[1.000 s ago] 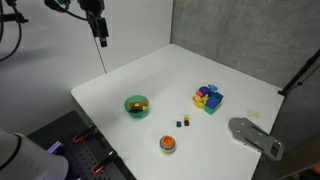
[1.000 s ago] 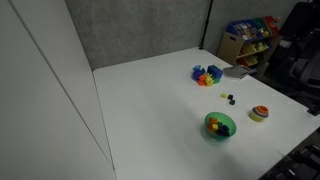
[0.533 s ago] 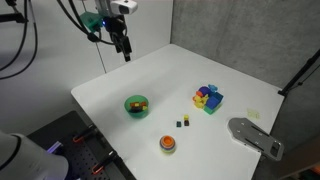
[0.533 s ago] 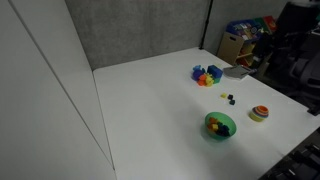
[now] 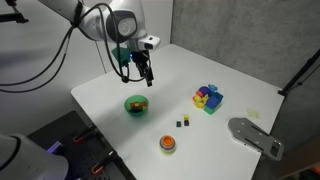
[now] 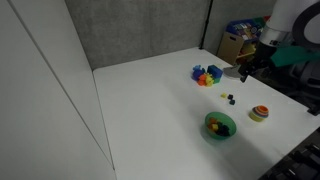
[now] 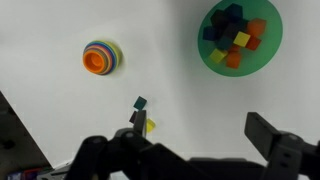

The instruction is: Pick up the small green block and put it in the green bowl

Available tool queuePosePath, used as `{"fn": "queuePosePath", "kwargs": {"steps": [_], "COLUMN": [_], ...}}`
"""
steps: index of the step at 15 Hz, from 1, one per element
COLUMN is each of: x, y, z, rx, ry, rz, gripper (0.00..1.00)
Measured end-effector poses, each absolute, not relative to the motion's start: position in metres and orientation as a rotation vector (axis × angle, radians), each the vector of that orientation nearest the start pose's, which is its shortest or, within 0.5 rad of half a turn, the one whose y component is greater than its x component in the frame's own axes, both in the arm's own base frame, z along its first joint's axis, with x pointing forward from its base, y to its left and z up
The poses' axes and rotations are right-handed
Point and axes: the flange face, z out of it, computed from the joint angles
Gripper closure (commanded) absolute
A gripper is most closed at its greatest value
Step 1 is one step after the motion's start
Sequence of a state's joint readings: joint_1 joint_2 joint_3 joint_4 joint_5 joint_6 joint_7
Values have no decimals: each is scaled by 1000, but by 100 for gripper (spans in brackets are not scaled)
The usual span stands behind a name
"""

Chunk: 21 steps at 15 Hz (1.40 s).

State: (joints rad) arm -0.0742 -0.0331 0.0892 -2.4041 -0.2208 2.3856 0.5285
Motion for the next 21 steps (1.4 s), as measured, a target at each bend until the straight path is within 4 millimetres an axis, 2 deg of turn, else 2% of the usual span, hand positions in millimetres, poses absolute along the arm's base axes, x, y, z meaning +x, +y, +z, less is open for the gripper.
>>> {"fn": "queuePosePath", "kwargs": {"steps": [5,12,18,21], "x": [506,524,526,529], "y": [-22,-59,-58,-64], "z": [264,198,191,187], "rx": [-3233,-3181,-3175,-3151], "ry": [733,902,924,965], "rz": [-84,-35,-15,-50], "gripper": [0,0,0,0]}}
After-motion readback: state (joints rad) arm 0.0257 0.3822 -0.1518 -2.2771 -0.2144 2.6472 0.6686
